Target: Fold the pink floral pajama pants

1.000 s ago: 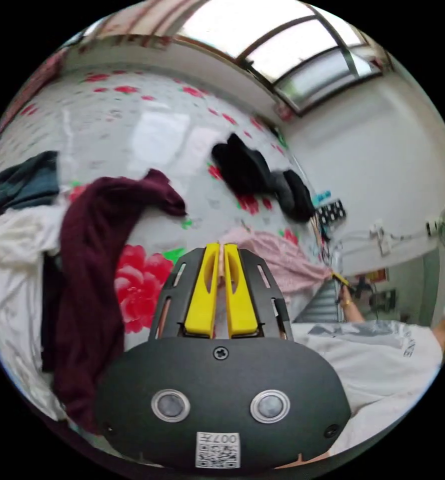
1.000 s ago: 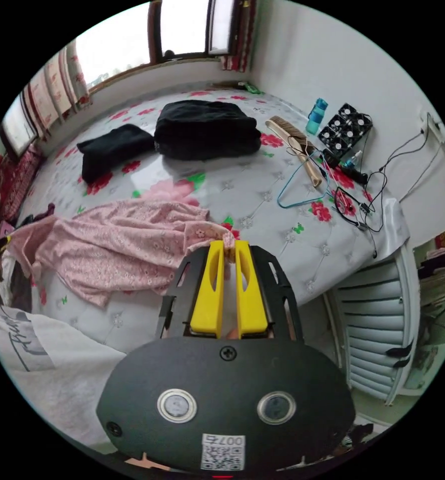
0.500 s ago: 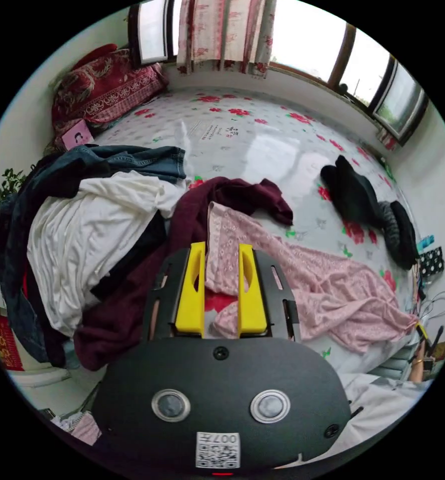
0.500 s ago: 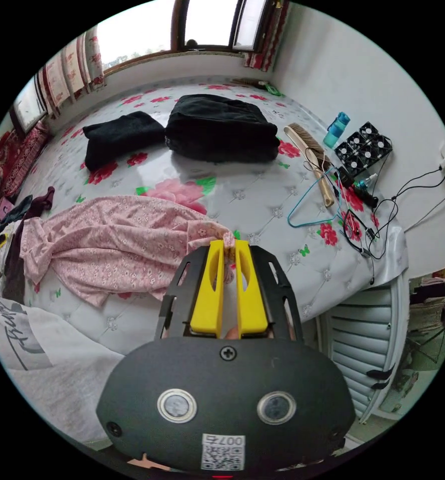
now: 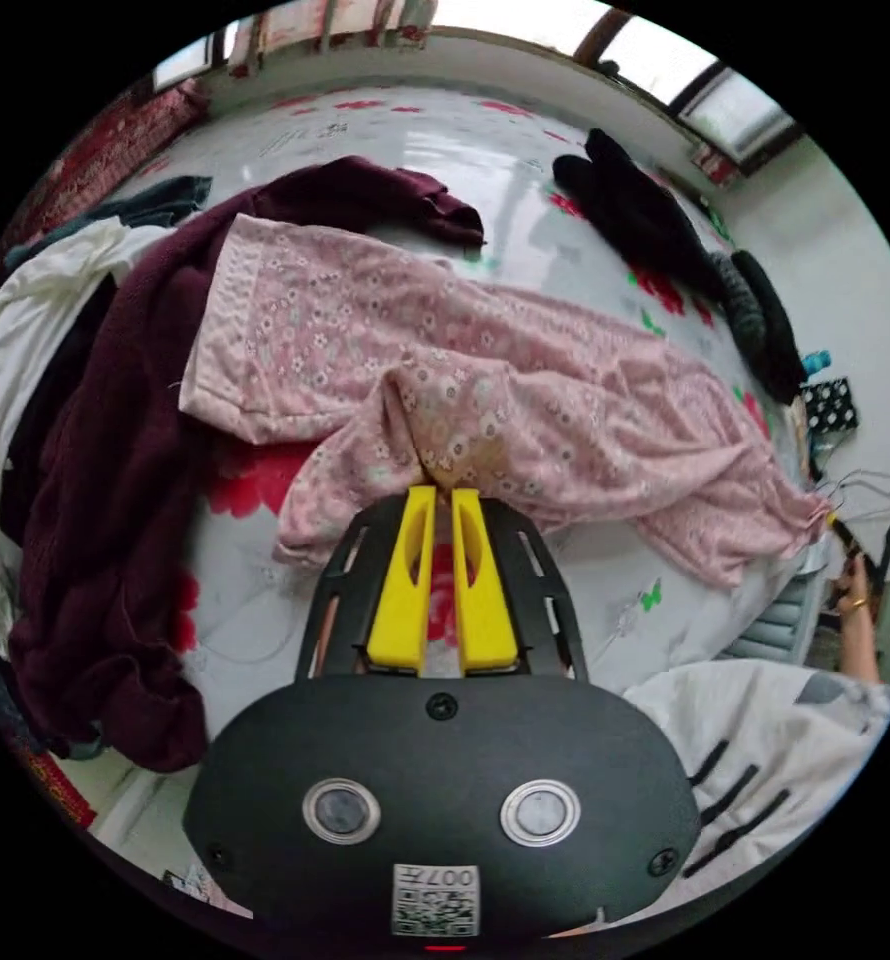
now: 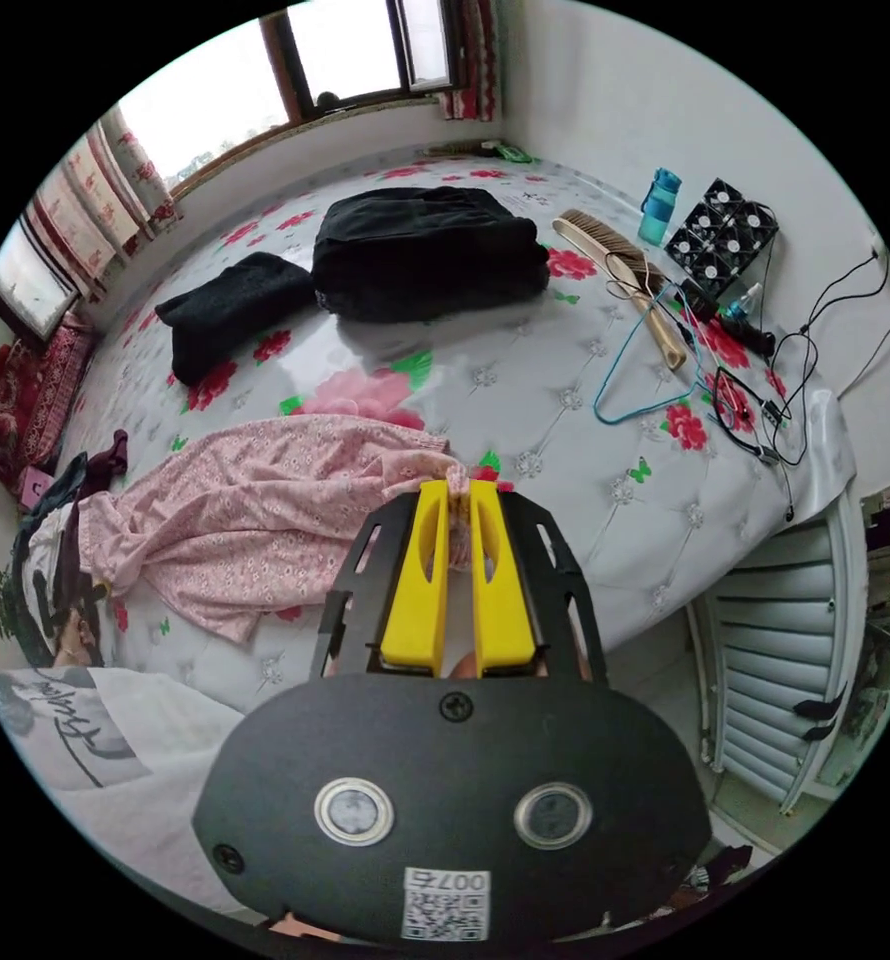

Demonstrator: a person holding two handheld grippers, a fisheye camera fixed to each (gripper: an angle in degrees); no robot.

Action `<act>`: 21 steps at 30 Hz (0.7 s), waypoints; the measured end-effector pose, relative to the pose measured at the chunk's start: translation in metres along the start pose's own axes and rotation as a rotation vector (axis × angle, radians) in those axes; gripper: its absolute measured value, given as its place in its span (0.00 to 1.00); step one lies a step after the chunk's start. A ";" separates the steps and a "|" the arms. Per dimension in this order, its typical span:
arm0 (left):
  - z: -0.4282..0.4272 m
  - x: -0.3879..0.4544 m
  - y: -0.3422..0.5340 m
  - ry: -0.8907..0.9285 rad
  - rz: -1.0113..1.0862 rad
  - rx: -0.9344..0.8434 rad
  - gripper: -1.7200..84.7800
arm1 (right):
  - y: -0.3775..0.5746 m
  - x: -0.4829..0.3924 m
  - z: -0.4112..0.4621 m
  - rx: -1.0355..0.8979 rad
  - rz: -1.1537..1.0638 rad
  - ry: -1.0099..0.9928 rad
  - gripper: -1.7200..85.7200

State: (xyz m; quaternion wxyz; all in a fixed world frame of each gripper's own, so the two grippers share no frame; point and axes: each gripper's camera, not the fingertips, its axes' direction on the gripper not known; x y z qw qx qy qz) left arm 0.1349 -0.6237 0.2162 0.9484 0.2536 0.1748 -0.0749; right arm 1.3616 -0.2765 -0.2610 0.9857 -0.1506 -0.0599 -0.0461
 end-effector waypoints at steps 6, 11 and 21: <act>-0.140 -0.026 -0.055 0.186 0.012 0.347 0.02 | -0.070 -0.016 -0.086 0.183 -0.031 -0.260 0.03; -0.301 -0.017 -0.023 0.177 0.080 0.748 0.02 | -0.096 -0.033 -0.232 0.594 -0.155 -0.497 0.03; -0.251 0.000 0.085 0.077 0.163 0.572 0.02 | 0.005 0.030 -0.244 0.698 -0.364 -0.305 0.04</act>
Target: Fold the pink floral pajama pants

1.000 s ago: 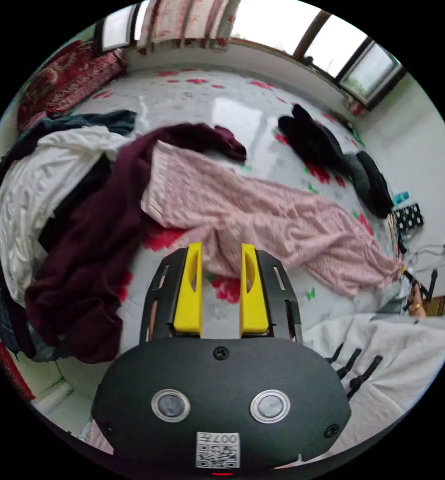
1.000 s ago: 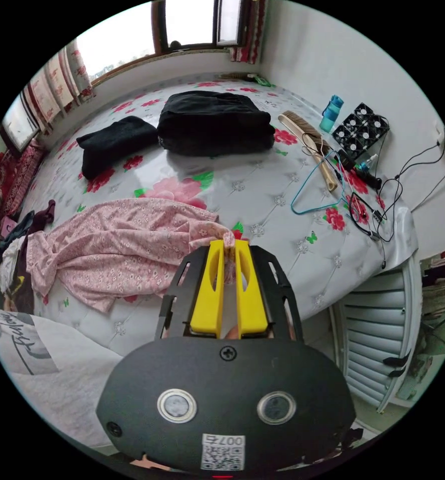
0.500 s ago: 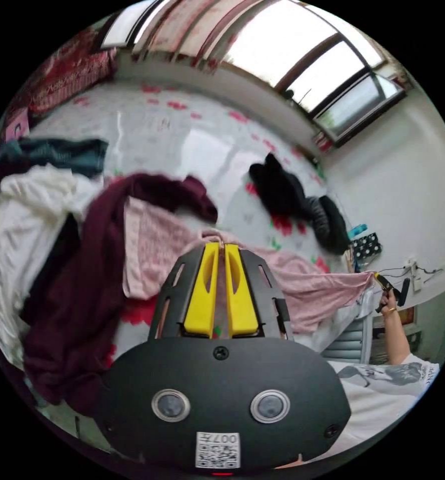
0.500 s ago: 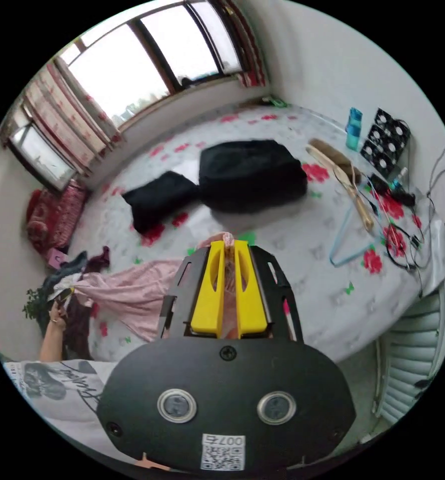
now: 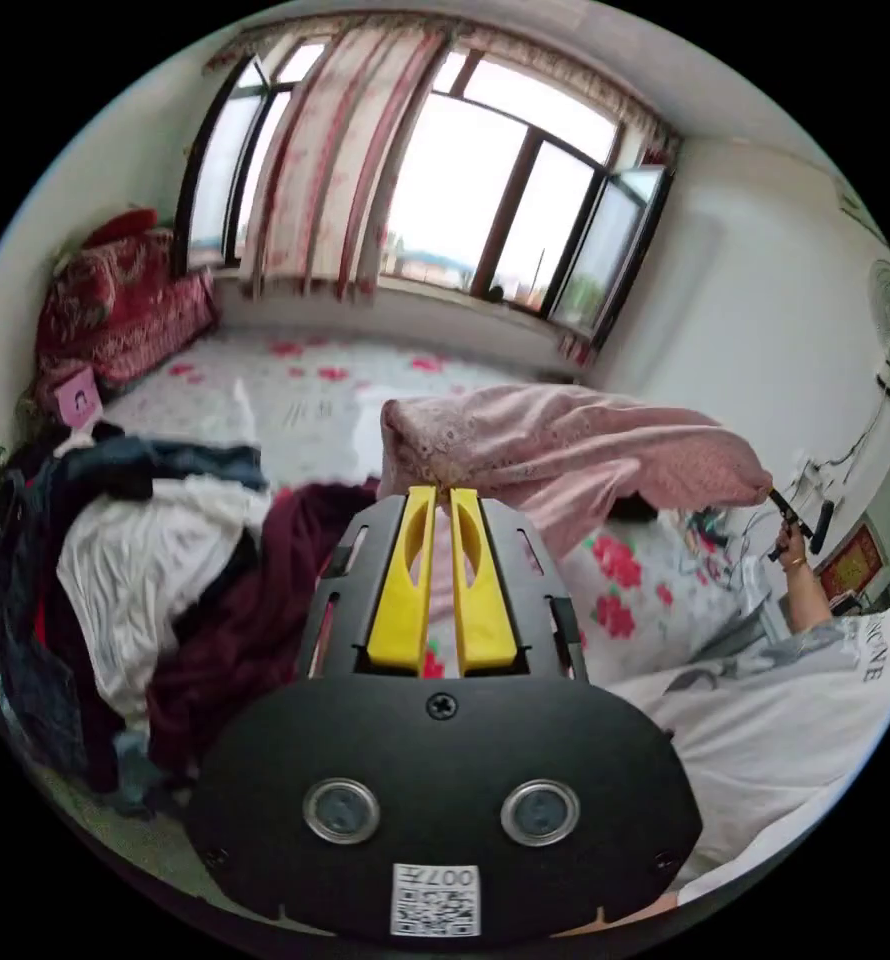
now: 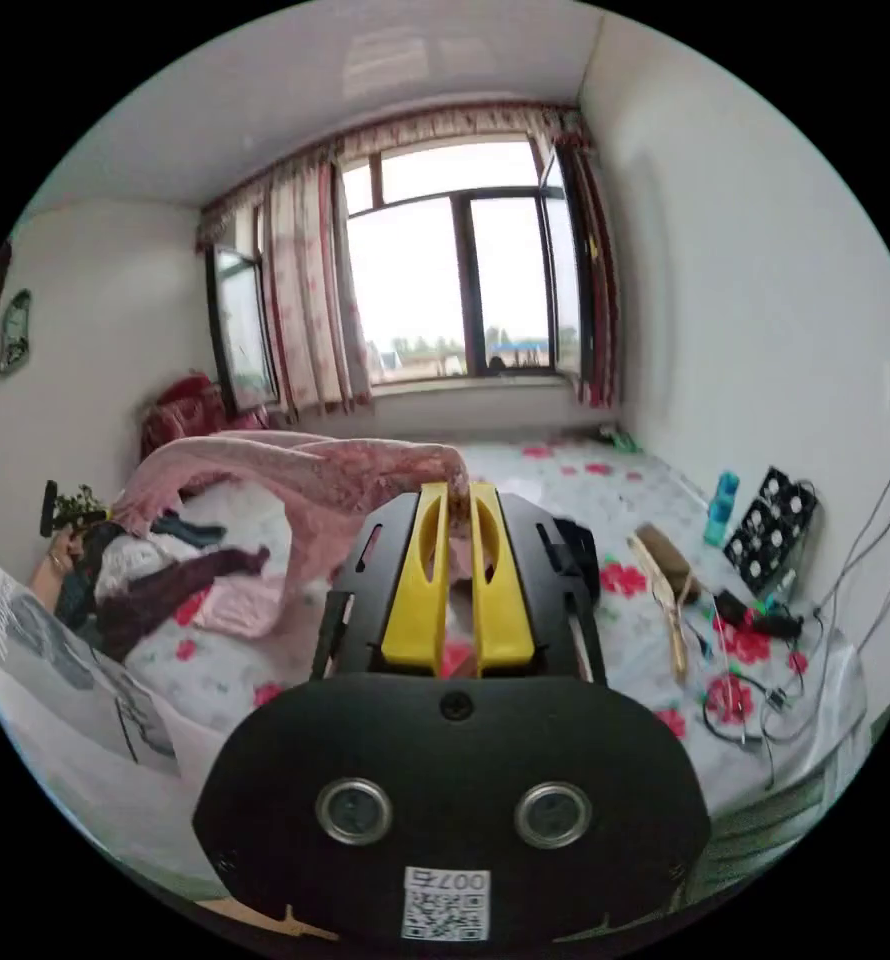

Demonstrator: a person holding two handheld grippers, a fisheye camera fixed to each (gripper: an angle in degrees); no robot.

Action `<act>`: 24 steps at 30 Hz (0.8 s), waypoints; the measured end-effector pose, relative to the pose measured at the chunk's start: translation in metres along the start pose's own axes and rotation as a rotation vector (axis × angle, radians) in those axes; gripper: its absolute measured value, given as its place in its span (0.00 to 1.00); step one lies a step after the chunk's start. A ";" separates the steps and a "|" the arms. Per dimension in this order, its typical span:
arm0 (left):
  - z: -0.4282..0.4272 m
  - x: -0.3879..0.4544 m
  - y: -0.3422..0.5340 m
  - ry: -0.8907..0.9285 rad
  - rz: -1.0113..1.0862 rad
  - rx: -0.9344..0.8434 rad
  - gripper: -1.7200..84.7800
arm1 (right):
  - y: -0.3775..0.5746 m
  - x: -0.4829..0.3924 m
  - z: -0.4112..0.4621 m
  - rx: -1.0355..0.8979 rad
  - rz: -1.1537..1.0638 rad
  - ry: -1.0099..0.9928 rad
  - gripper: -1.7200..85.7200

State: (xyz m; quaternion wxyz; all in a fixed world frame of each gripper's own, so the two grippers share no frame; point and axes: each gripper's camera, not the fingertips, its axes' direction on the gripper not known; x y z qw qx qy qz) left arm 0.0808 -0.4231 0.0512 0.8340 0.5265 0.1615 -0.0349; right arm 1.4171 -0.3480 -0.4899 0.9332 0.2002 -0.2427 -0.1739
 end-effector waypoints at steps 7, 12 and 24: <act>0.189 -0.006 0.132 -0.155 -0.090 -0.787 0.03 | 0.188 0.040 0.119 -0.715 0.099 0.154 0.04; 0.209 -0.004 0.153 -0.280 -0.125 -0.869 0.01 | 0.237 0.044 0.139 -0.894 0.023 0.217 0.04; 0.186 -0.025 0.143 -0.315 -0.290 -0.709 0.06 | 0.216 0.046 0.189 -0.795 -0.007 0.067 0.03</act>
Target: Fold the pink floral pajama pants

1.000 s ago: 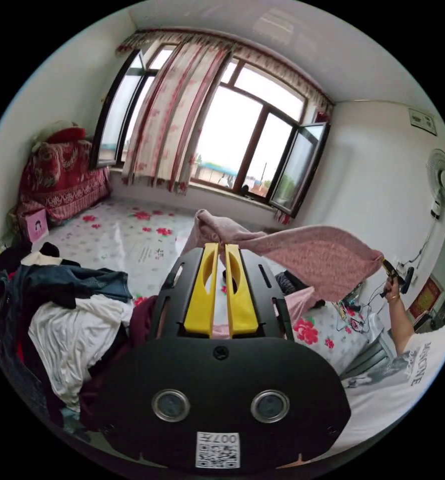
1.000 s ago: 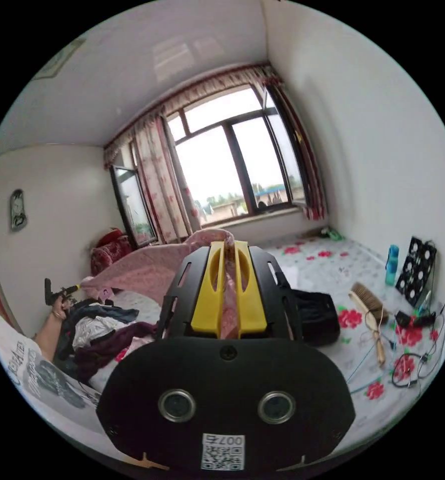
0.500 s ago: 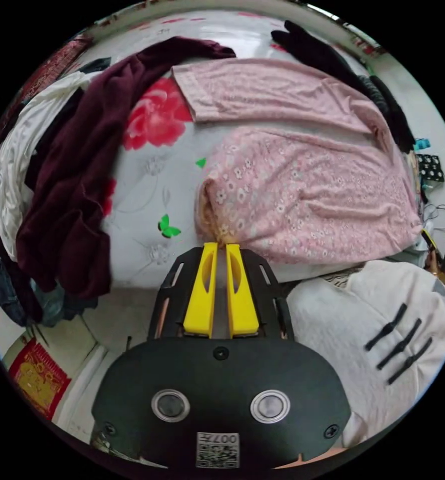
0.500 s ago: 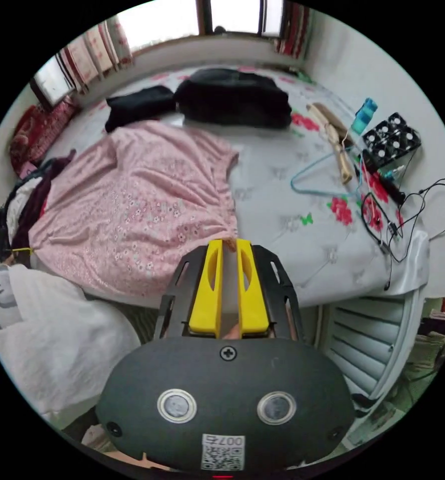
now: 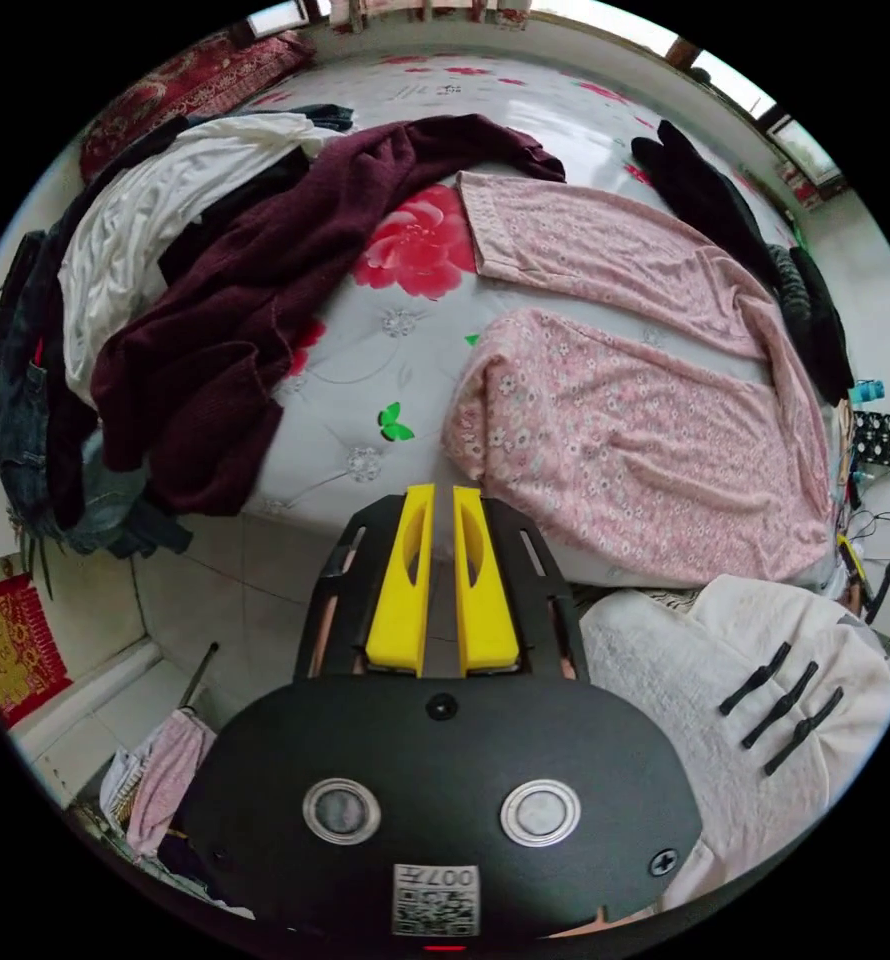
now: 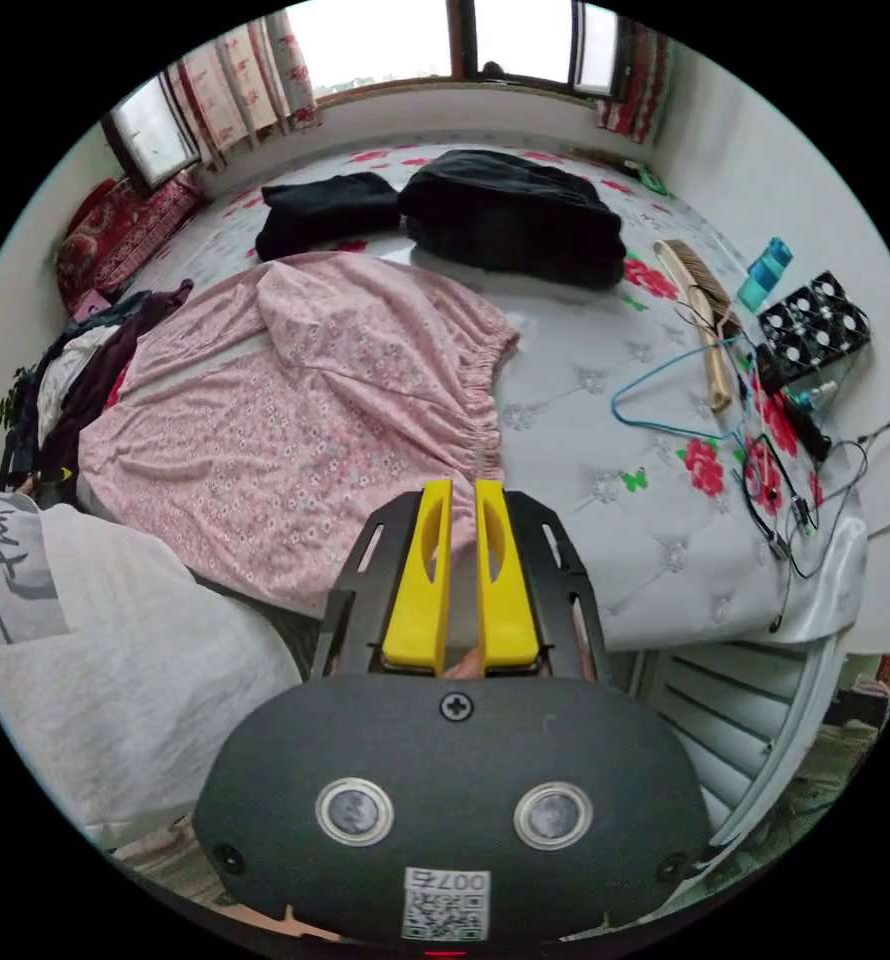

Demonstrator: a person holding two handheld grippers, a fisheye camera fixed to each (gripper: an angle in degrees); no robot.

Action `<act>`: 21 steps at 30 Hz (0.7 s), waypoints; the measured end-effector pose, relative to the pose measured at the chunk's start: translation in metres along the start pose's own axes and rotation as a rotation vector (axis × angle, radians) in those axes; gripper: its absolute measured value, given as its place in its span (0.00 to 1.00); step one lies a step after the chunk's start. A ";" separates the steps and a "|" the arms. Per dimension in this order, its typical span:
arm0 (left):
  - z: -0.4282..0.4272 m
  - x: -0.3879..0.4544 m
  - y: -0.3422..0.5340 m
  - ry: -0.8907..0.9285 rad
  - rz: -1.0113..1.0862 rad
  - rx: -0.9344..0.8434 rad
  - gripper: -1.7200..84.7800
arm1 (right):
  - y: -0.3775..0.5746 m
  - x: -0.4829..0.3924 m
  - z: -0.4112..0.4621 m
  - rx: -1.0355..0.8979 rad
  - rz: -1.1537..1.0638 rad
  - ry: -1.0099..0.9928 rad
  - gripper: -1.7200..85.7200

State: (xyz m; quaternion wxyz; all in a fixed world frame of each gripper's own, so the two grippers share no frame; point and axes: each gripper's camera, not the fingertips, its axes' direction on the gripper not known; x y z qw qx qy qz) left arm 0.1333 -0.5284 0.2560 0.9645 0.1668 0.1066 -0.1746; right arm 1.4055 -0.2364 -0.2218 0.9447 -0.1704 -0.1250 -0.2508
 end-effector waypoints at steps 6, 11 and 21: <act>0.043 0.031 -0.037 -0.051 0.018 -0.062 0.05 | -0.037 -0.027 0.081 -0.160 -0.037 0.023 0.03; 0.059 0.040 -0.051 -0.144 0.007 -0.101 0.02 | -0.041 -0.039 0.120 -0.204 -0.020 0.096 0.03; 0.064 0.022 -0.054 -0.136 -0.031 -0.101 0.01 | -0.052 -0.030 0.144 -0.231 -0.087 0.141 0.02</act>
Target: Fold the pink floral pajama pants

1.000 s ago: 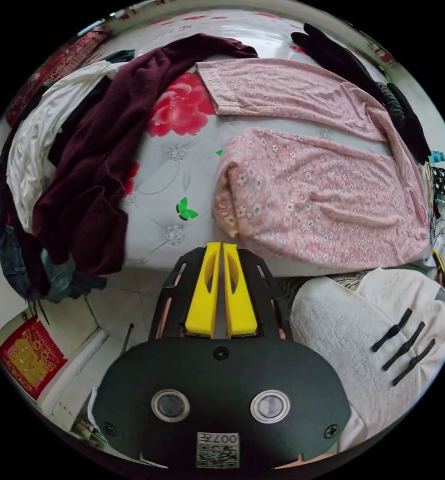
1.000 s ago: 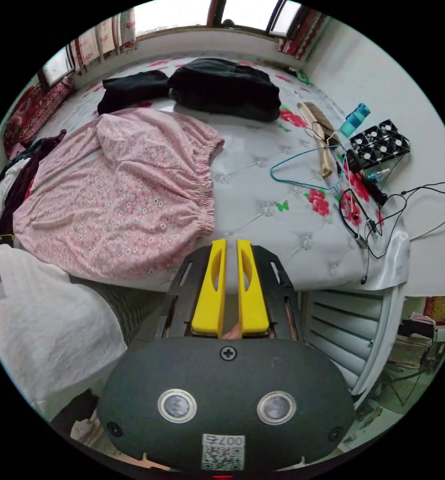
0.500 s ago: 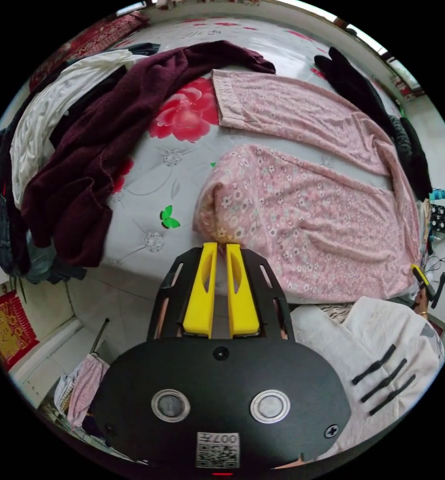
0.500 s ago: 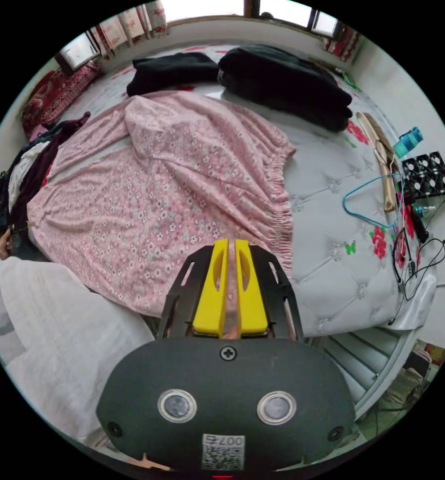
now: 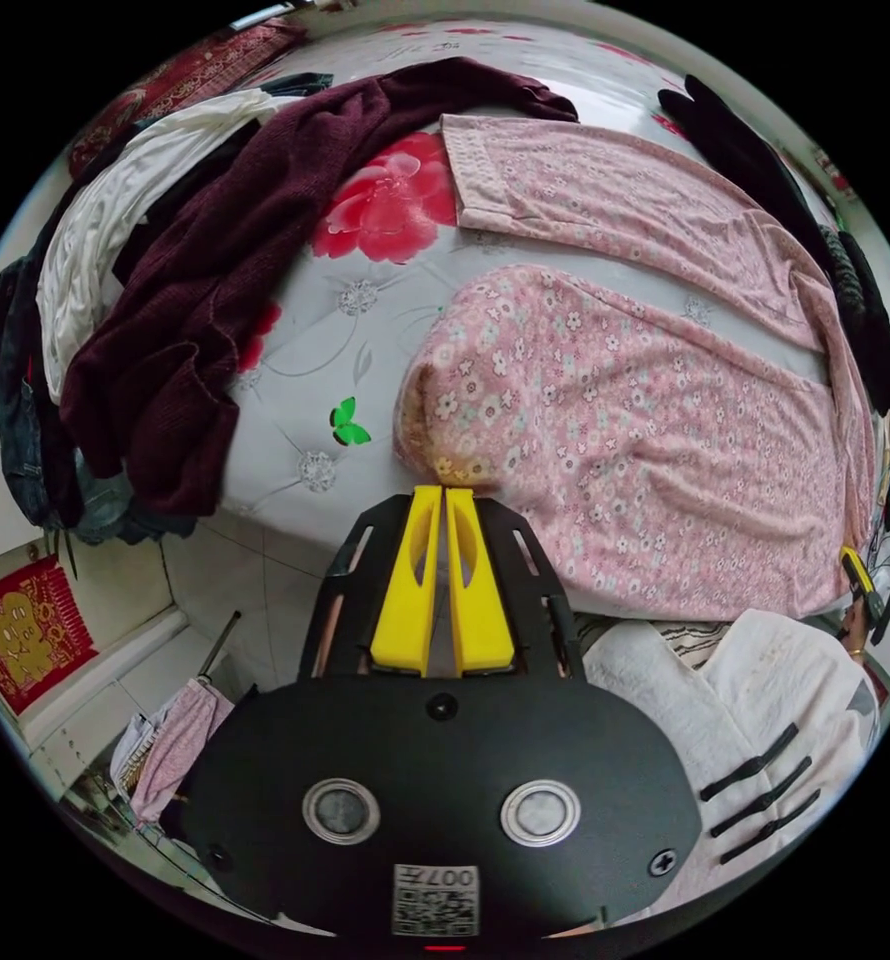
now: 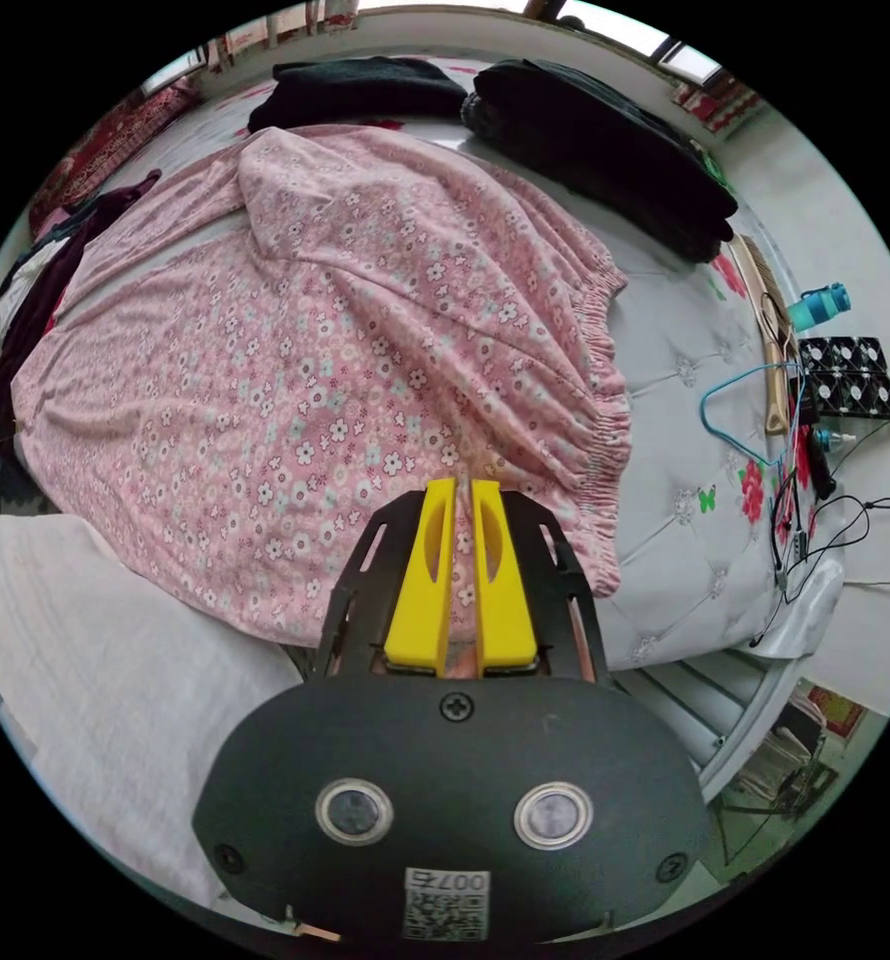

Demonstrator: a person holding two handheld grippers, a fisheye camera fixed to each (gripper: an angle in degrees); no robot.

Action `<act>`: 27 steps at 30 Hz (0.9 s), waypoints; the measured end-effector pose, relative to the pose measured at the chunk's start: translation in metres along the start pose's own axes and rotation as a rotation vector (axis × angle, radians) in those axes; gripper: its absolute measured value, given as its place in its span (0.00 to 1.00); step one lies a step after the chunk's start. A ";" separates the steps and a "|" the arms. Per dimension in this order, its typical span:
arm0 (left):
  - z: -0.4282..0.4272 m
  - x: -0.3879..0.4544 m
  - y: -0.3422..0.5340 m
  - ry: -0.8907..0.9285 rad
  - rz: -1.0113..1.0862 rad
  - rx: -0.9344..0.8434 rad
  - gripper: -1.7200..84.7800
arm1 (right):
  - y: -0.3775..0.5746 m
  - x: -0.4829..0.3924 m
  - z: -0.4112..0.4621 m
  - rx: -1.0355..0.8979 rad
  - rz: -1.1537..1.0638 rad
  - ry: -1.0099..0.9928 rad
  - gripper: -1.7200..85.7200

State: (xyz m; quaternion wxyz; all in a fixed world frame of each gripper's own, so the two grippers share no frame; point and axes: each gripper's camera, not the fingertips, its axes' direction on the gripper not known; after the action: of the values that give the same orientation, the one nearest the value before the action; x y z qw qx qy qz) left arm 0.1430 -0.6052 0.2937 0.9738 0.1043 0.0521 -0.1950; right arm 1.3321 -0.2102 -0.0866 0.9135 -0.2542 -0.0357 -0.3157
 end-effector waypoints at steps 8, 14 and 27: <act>0.007 -0.006 -0.005 -0.005 0.028 -0.005 0.01 | -0.009 0.014 0.013 -0.011 -0.018 0.009 0.02; -0.002 -0.026 0.011 -0.048 0.050 0.018 0.01 | 0.018 0.091 0.020 0.063 0.182 -0.214 0.02; -0.029 -0.095 0.028 0.111 -0.161 0.182 0.02 | 0.002 0.160 -0.024 0.250 0.353 -0.246 0.04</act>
State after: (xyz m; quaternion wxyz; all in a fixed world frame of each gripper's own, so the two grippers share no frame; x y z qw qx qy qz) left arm 0.0644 -0.5386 0.2839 0.9372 0.1981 0.0962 -0.2705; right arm 1.4588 -0.3097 -0.0721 0.9676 -0.1781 -0.1407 -0.1110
